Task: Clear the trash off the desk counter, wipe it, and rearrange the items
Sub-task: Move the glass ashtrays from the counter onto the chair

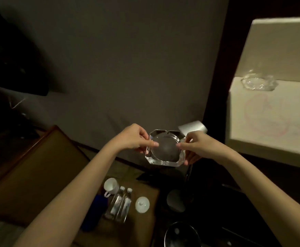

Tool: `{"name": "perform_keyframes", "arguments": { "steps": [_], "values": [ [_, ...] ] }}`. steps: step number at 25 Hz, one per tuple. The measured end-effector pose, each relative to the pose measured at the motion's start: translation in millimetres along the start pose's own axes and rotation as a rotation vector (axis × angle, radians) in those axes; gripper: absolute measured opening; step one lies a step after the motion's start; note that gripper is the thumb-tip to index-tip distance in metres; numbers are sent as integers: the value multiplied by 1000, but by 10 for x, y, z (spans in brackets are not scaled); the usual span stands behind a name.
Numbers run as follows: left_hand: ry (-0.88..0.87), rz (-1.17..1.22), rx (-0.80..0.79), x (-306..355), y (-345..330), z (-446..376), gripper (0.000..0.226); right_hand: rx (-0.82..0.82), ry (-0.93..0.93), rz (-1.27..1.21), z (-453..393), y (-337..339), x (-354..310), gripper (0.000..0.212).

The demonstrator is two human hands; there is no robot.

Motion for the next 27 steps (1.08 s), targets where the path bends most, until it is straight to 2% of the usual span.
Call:
{"name": "perform_keyframes", "arguments": {
  "steps": [6, 11, 20, 25, 27],
  "values": [
    [151, 19, -50, -1234, 106, 569, 33, -73, -67, -44, -359, -1340, 297, 18],
    [316, 47, -33, -2326, -49, 539, 23, -168, -155, -45, -902, -2151, 842, 23],
    [495, -77, -98, -4604, -917, 74, 21, -265, -344, -95, -1933, -3627, 2525, 16],
    [627, -61, -103, -5794, -1576, -136, 21, -218, -427, -58, -2502, -4393, 3623, 9],
    [666, -83, -125, -6134, -1767, -241, 24, -208, -463, -28, -2676, -4607, 4010, 12]
  ]
}}
Point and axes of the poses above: each hand's wrist, its own z-axis away from the middle knuckle, its own y-axis out of the back of the hand, x = y × z, the point moved 3 cm from there along -z, towards the middle knuckle, and after that the axes turned 7 degrees about -x, right-handed, at the moved point
